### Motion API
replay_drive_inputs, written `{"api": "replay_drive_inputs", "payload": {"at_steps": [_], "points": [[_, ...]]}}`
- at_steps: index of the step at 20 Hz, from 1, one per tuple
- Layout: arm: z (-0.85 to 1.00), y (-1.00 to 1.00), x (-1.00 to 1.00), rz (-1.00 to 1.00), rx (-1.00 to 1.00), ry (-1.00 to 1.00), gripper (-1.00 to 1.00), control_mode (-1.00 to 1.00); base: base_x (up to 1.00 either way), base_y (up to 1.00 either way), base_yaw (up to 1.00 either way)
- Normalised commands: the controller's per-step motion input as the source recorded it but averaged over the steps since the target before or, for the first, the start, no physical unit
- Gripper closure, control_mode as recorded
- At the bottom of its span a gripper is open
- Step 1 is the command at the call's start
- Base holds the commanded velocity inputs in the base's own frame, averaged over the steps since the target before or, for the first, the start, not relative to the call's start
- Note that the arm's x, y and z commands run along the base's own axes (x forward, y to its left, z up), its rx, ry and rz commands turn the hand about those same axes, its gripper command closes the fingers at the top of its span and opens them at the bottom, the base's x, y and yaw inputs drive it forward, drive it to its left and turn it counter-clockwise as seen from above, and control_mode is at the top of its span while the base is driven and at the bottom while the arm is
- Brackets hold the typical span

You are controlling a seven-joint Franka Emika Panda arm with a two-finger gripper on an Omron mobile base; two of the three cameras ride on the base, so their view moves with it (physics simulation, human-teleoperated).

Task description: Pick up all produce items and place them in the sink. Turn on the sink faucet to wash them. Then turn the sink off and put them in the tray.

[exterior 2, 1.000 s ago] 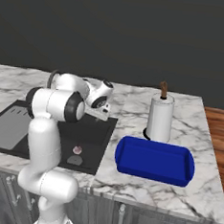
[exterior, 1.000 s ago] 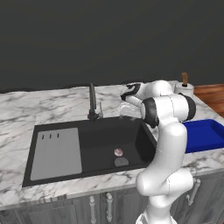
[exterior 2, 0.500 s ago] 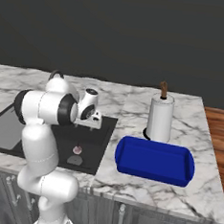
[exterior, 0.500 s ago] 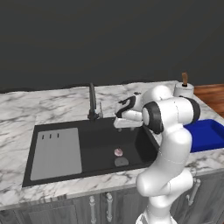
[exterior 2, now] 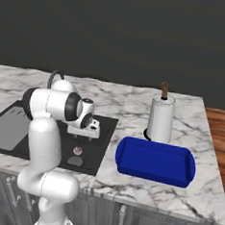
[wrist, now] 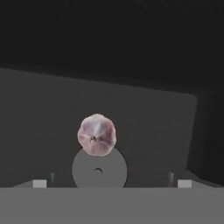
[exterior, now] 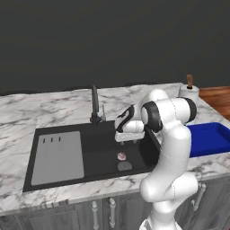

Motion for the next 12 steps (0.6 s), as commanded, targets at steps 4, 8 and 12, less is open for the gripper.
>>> {"api": "replay_drive_inputs", "payload": {"at_steps": [4, 8, 12], "points": [[-0.42, 0.05, -0.28, 0.03, 0.00, 0.07, -1.00, -1.00, 0.00, 0.00, 0.00], [-0.32, 0.04, -0.23, 0.03, 0.00, 0.01, -1.00, -1.00, 0.00, 0.00, 0.00], [-0.37, 0.07, -0.03, 0.03, 0.00, 0.00, -1.00, -1.00, 0.00, 0.00, 0.00]]}}
